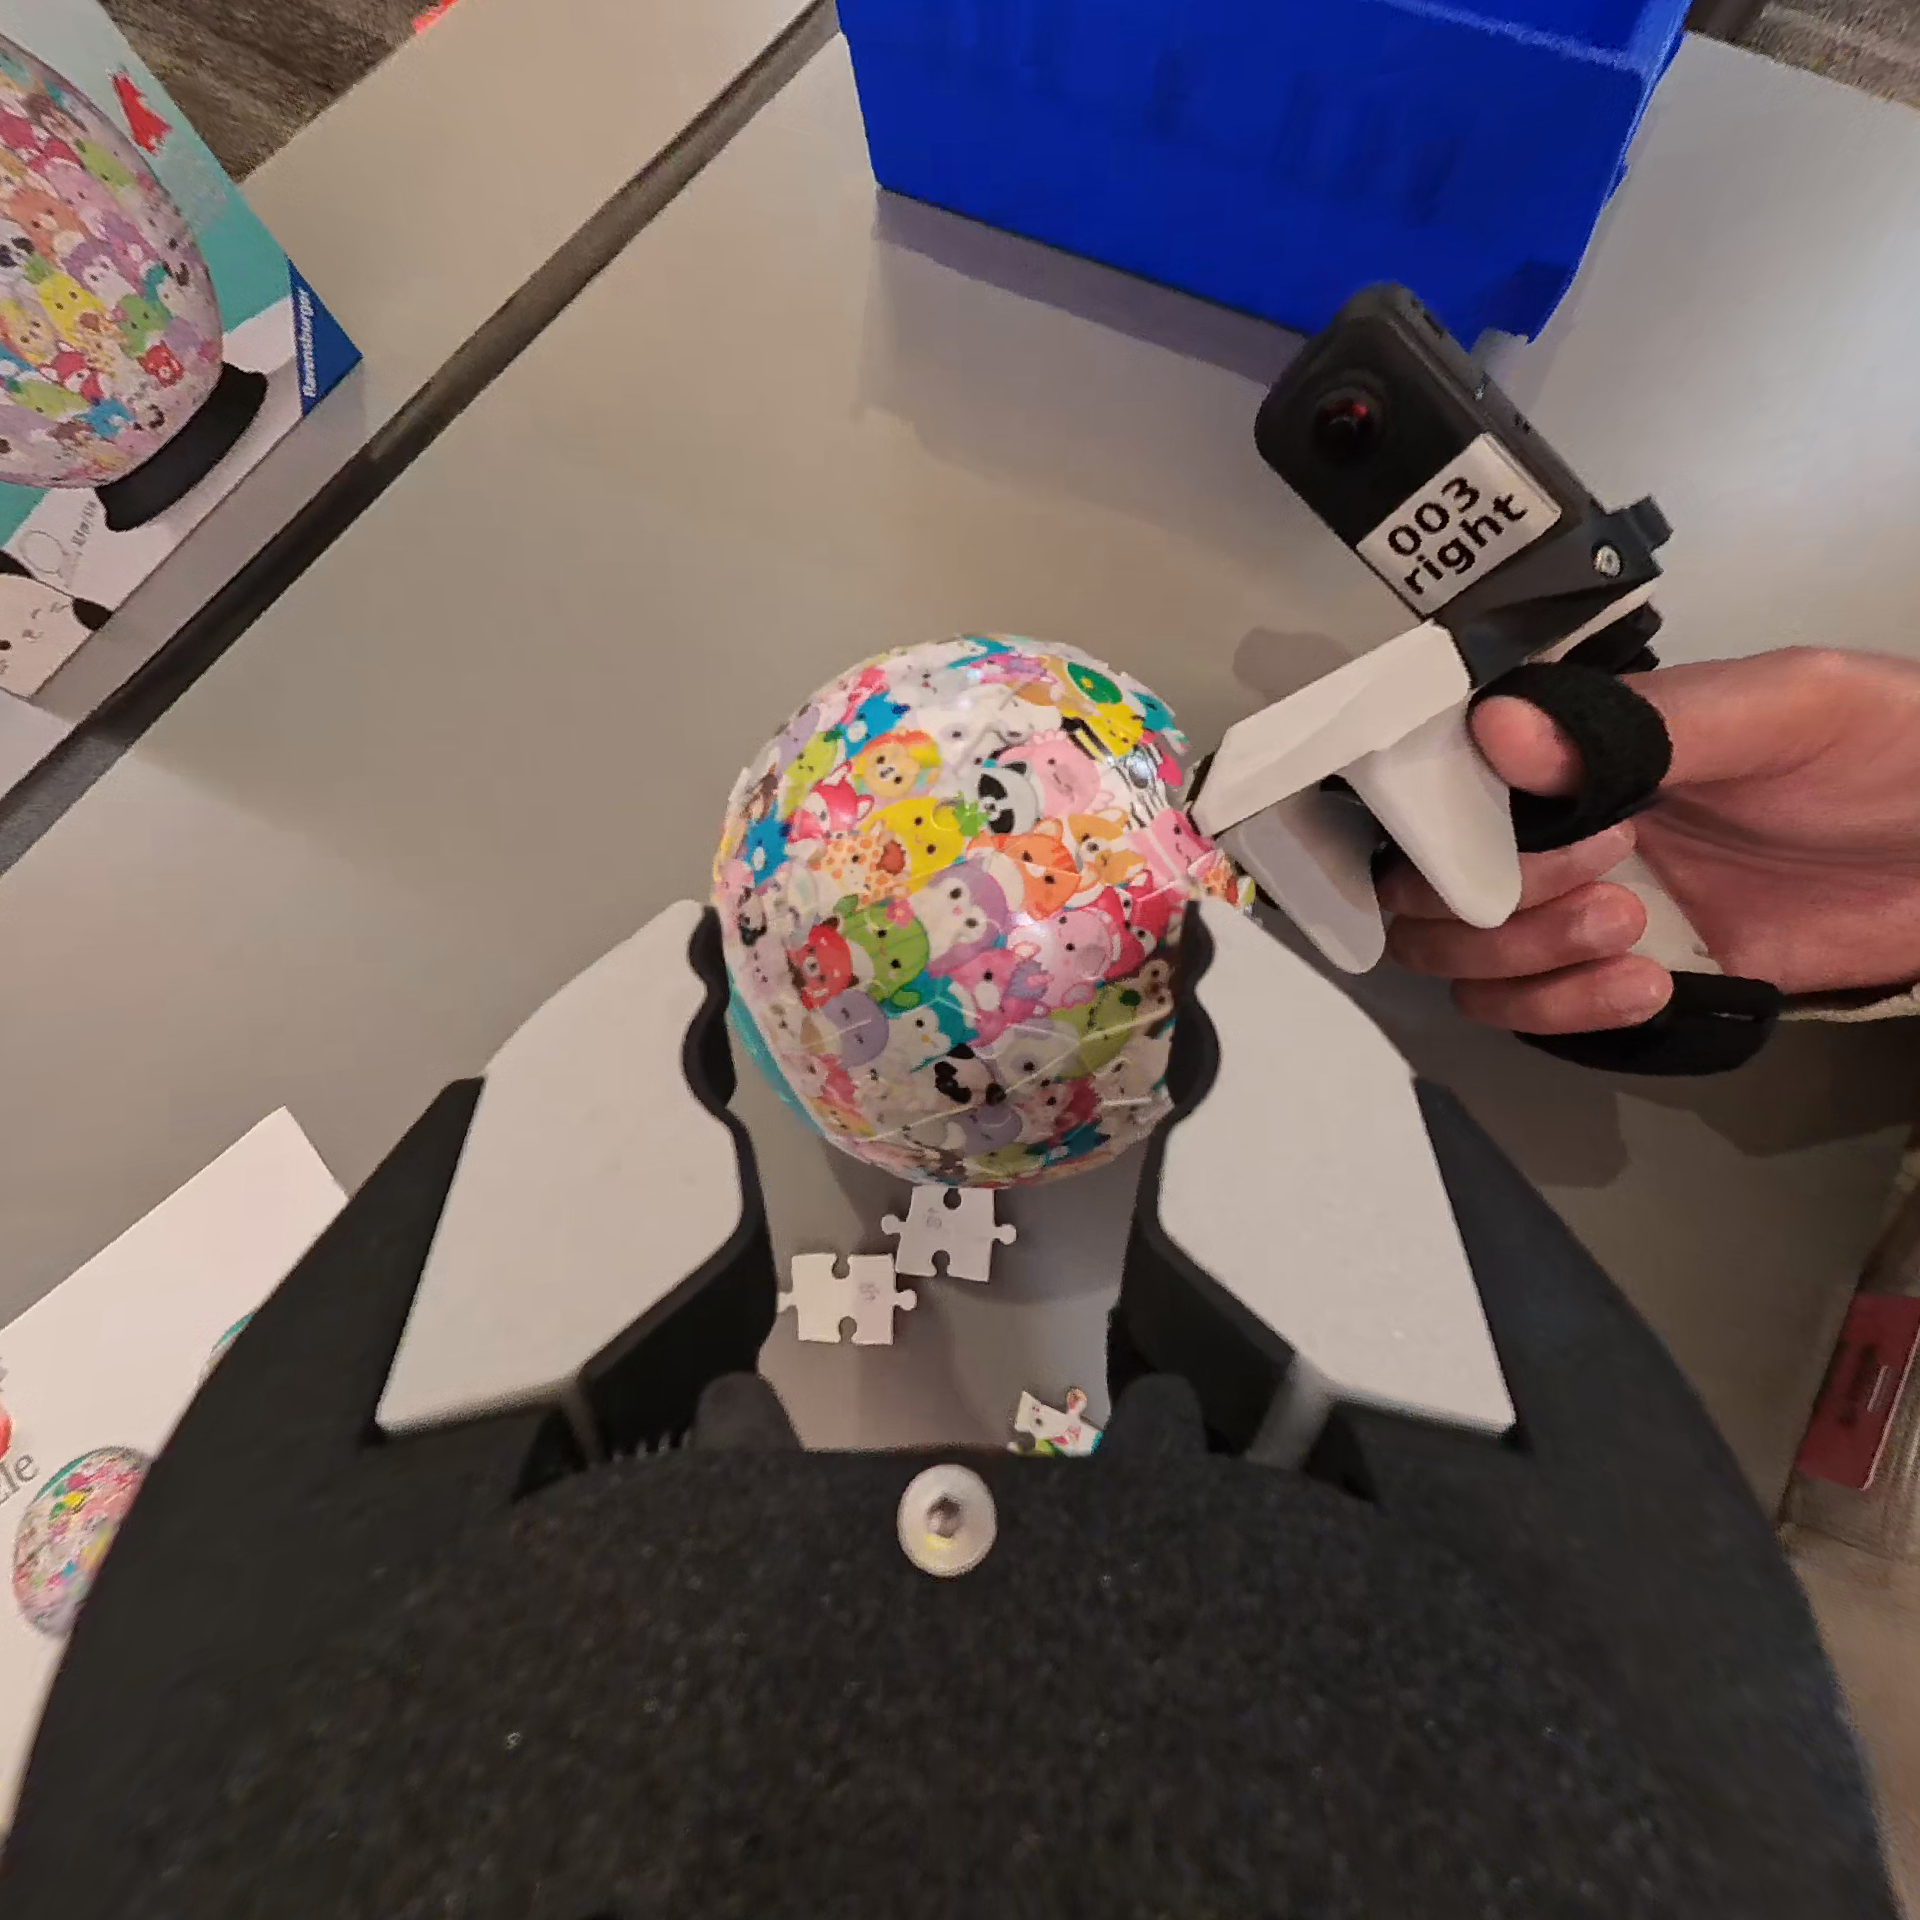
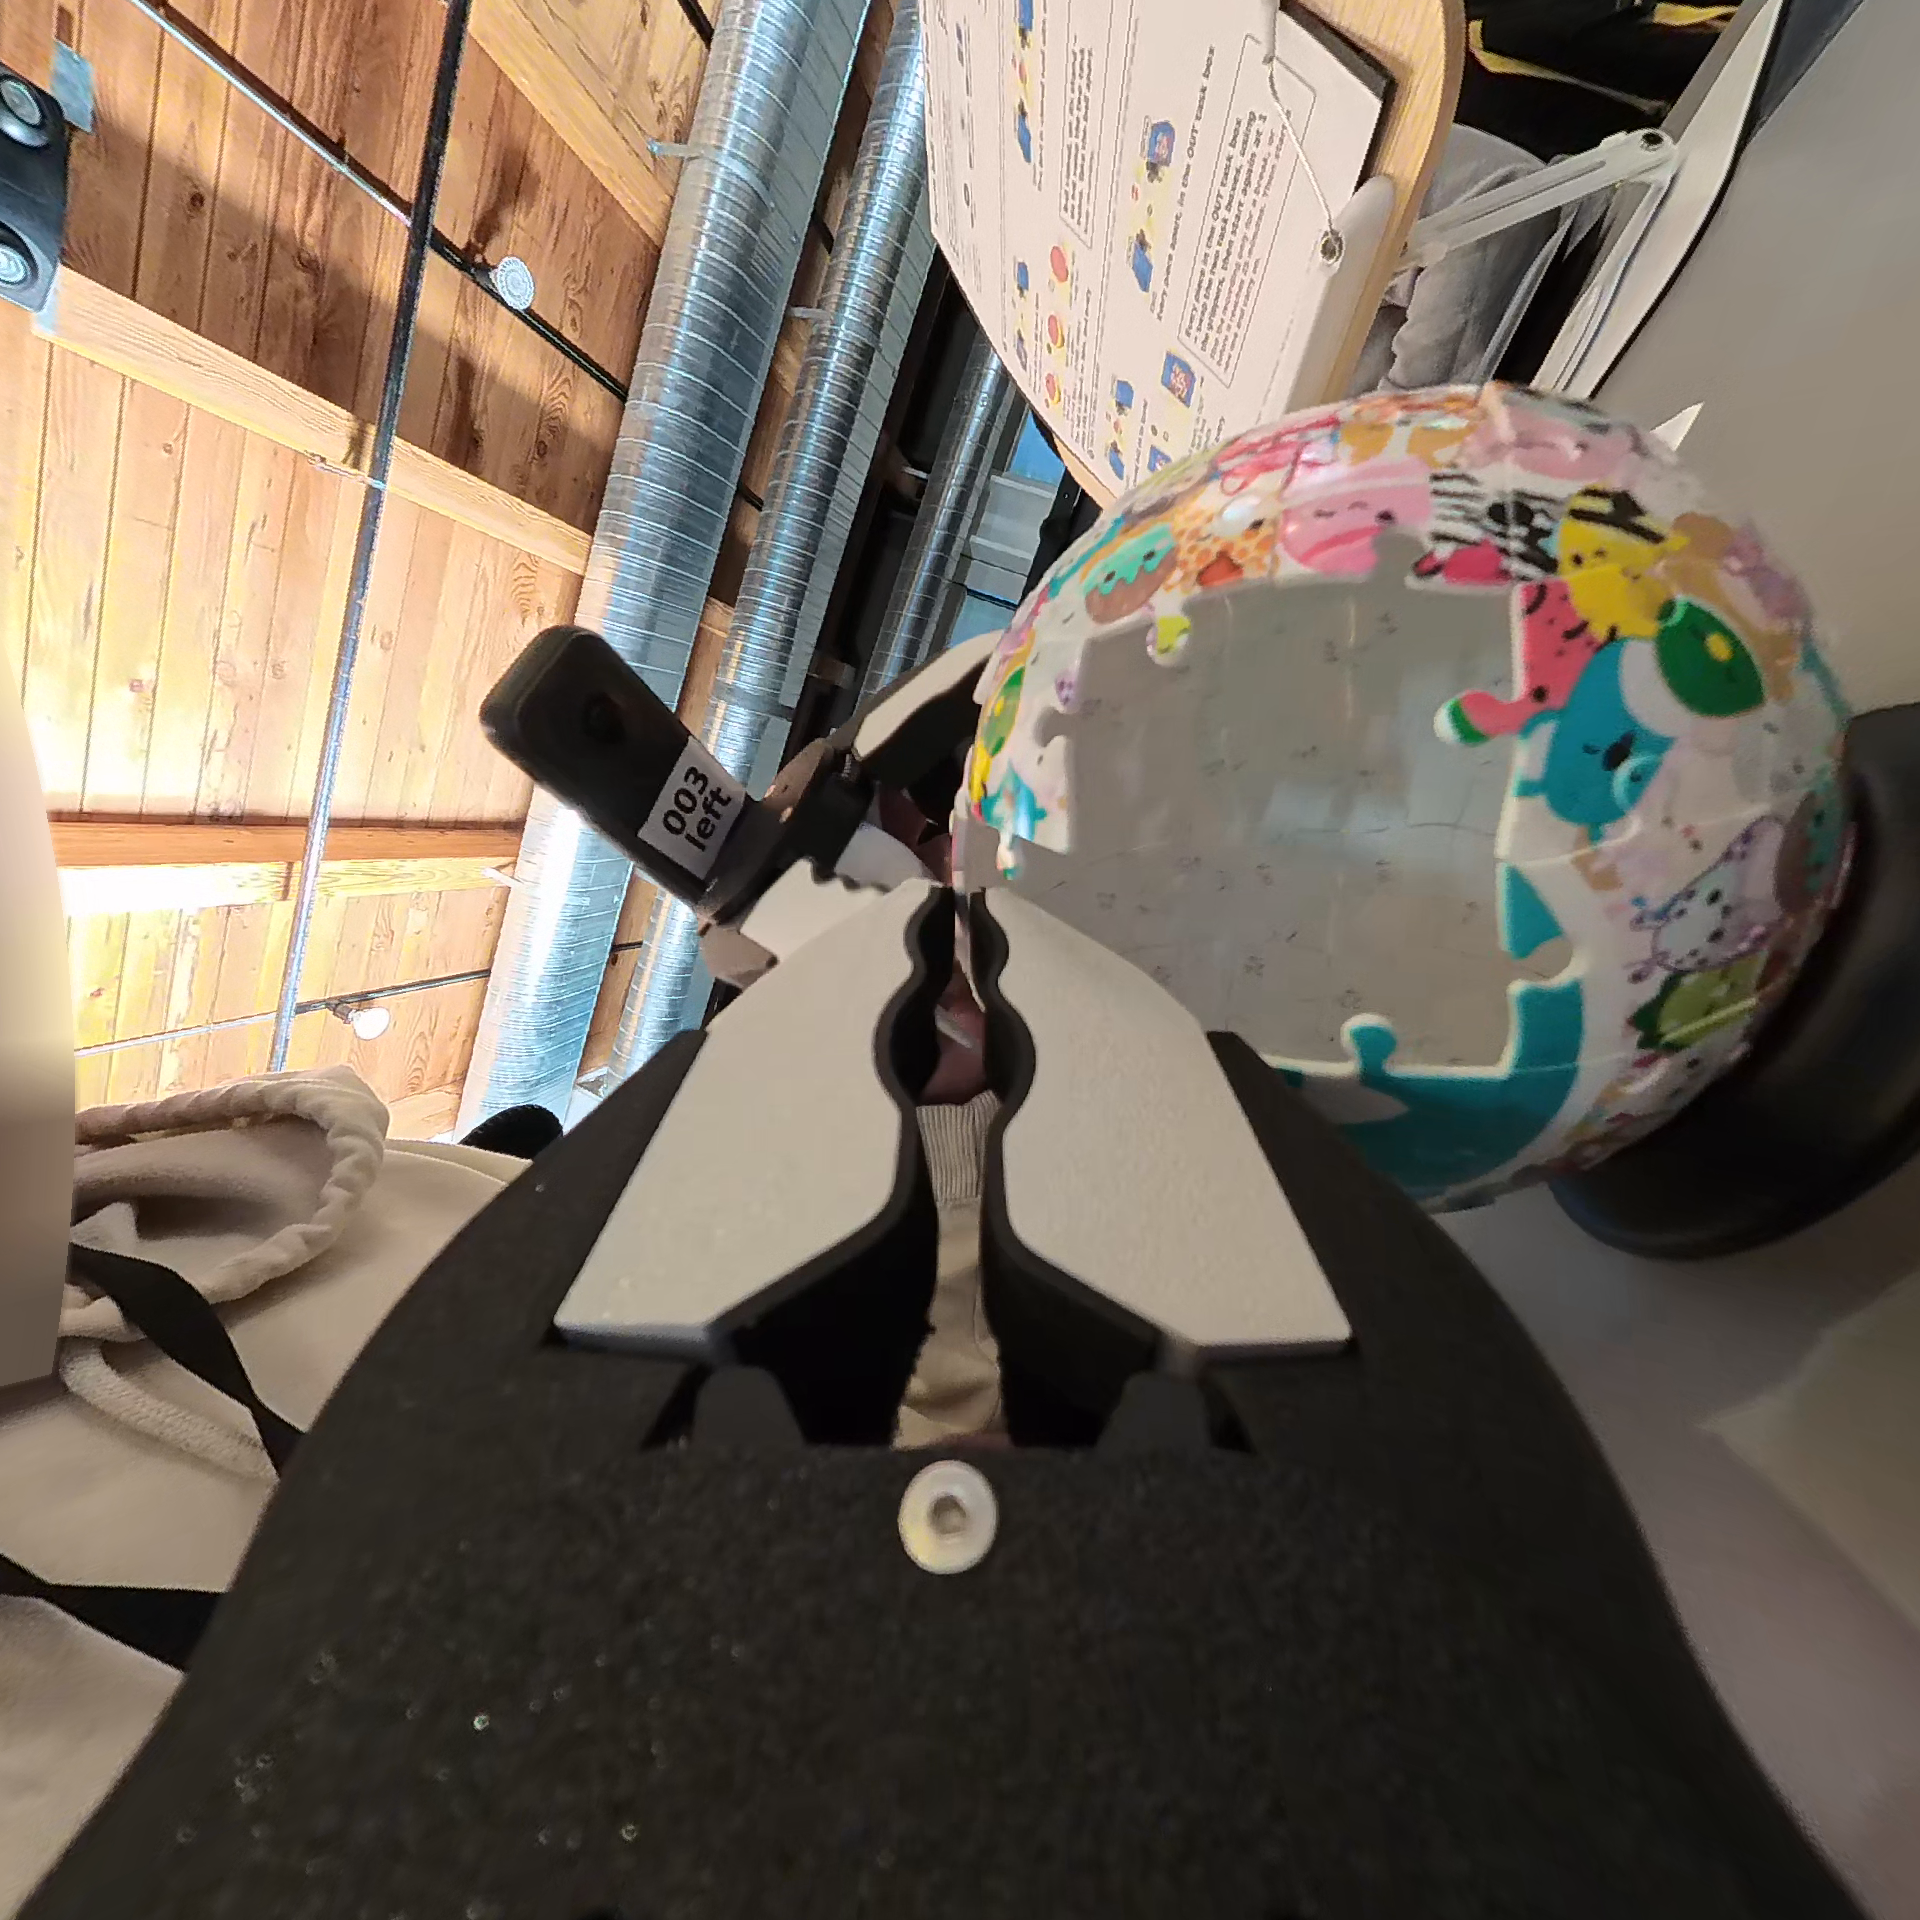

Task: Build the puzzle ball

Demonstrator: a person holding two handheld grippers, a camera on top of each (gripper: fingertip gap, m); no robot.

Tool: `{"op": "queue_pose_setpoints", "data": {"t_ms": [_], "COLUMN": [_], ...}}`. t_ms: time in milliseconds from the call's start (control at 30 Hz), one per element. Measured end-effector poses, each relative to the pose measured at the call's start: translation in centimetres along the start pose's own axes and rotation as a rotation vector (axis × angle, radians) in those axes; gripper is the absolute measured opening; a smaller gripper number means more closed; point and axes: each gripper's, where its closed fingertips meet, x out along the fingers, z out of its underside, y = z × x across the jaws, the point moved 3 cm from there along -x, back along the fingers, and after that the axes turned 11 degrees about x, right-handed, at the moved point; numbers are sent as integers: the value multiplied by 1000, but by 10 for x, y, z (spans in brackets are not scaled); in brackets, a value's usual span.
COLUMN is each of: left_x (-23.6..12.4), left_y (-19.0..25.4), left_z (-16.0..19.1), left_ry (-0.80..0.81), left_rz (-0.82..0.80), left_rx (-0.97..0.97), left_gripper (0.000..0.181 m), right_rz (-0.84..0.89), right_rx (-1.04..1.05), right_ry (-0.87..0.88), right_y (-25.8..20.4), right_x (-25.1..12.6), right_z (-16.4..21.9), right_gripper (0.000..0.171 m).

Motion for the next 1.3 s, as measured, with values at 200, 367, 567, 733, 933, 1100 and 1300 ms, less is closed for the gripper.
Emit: {"op": "queue_pose_setpoints", "data": {"t_ms": [200,367,567,733,933,1100,1300], "left_x": [-1,-2,-1,-1,-1,-1,-1], "left_y": [-4,-5,-5,-5,-5,-5,-5], "left_z": [0,1,1,1,1,1,1], "left_ry": [-6,-10,-13,-17,-18,-20,-19], "left_rz": [-5,-12,-9,-8,-10,-14,-9], "left_rx": [-2,-1,-3,0,1,5,0], "left_gripper": [81,83,83,84,84,84,85], "right_rz": [-42,-50,-49,-58,-71,-82,-85], "right_rx": [56,59,59,59,73,88,93], "right_ry": [17,21,20,24,23,27,24], "right_y": [1,0,0,0,0,0,1], "right_x": [0,0,0,0,0,0,-1], "right_z": [-1,-1,-1,-2,-2,-2,-2], "right_gripper": [3,3,3,3,3,3,3]}}
